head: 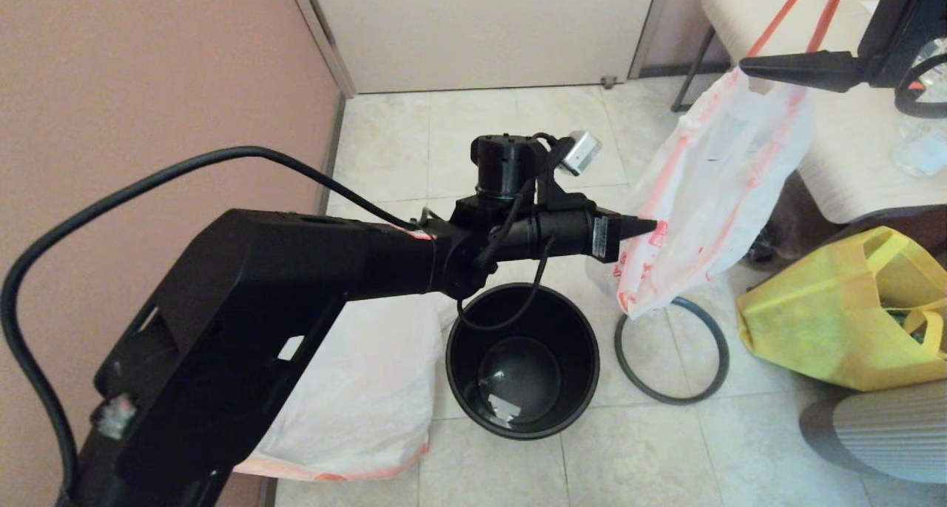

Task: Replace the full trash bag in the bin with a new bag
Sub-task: Place the trash bag on the floor

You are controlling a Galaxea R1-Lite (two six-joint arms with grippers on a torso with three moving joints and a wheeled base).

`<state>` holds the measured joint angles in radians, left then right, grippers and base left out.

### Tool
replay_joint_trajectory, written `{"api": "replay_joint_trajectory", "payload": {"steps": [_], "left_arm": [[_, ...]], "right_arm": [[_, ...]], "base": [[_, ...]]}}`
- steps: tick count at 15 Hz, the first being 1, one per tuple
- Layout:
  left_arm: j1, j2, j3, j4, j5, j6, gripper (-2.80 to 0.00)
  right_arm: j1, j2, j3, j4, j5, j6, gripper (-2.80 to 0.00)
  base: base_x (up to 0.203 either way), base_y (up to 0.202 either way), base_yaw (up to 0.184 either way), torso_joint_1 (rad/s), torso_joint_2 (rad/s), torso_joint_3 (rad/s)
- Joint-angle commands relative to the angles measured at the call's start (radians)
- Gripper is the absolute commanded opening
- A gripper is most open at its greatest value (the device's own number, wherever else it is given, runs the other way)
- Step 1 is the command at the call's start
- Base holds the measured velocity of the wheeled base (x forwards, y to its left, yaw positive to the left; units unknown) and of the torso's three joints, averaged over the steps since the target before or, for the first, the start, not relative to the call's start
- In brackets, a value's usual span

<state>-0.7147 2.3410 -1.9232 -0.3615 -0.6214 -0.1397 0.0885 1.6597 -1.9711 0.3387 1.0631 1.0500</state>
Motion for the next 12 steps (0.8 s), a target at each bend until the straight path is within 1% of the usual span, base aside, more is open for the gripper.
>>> {"api": "replay_joint_trajectory", "payload": {"steps": [1, 2, 5, 6, 7, 10, 12], "left_arm": [[0.002, 0.046, -0.002, -0.133, 0.003, -0.067, -2.8], [0.001, 0.058, -0.002, -0.165, 0.017, -0.092, -2.8], [-0.003, 0.066, -0.002, -0.164, 0.05, -0.092, -2.8], [-0.003, 0.072, -0.008, -0.156, 0.075, -0.093, -2.8], [0.001, 0.087, -0.022, -0.128, 0.119, -0.093, -2.8], [0.043, 0.113, -0.025, -0.116, 0.136, -0.096, -2.8], [0.049, 0.113, -0.025, -0.123, 0.14, -0.116, -2.8]], "right_arm": [[0.0, -0.017, 0.0, 0.009, 0.008, 0.005, 0.0], [-0.001, -0.022, 0.001, 0.013, 0.011, 0.006, 0.0], [0.002, -0.029, 0.008, 0.018, 0.014, 0.007, 0.0], [0.003, -0.042, 0.008, 0.033, 0.015, 0.007, 0.0], [0.005, -0.062, 0.008, 0.06, 0.027, 0.007, 0.0], [0.001, -0.112, 0.008, 0.09, 0.051, 0.007, 0.0], [-0.027, -0.125, 0.006, 0.088, 0.051, 0.007, 0.0]], "base": [[0.0, 0.0, 0.0, 0.0, 0.0, 0.0], [0.0, 0.0, 0.0, 0.0, 0.0, 0.0], [0.0, 0.0, 0.0, 0.0, 0.0, 0.0], [0.0, 0.0, 0.0, 0.0, 0.0, 0.0], [0.0, 0.0, 0.0, 0.0, 0.0, 0.0], [0.0, 0.0, 0.0, 0.0, 0.0, 0.0], [0.0, 0.0, 0.0, 0.0, 0.0, 0.0]]}}
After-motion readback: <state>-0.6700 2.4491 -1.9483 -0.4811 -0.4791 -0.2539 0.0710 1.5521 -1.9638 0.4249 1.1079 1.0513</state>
